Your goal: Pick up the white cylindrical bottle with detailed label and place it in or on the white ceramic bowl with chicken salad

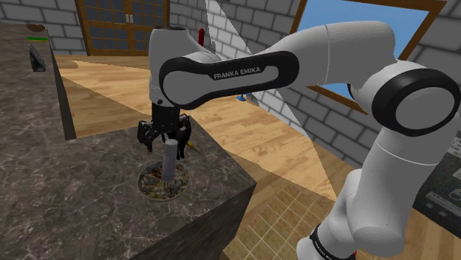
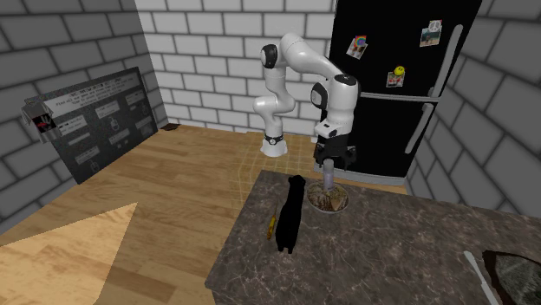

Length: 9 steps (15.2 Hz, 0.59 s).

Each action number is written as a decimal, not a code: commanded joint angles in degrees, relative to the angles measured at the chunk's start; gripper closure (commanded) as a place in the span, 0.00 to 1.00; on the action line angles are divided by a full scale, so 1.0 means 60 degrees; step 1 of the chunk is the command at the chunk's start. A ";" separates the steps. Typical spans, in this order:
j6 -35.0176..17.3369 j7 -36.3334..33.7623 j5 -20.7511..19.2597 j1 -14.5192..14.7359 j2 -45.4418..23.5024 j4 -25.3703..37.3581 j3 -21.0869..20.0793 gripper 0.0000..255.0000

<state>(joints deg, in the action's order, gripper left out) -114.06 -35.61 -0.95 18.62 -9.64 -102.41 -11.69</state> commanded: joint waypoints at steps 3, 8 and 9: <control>0.0772 0.0021 0.0046 -0.0008 0.0200 0.0568 -0.0008 0.00; 0.0772 0.0021 0.0046 -0.0008 0.0200 0.0568 -0.0008 0.00; 0.0772 0.0021 0.0046 -0.0008 0.0200 0.0568 -0.0008 0.00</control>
<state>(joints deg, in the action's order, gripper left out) -109.44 -35.48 -0.68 18.58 -8.44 -99.01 -11.74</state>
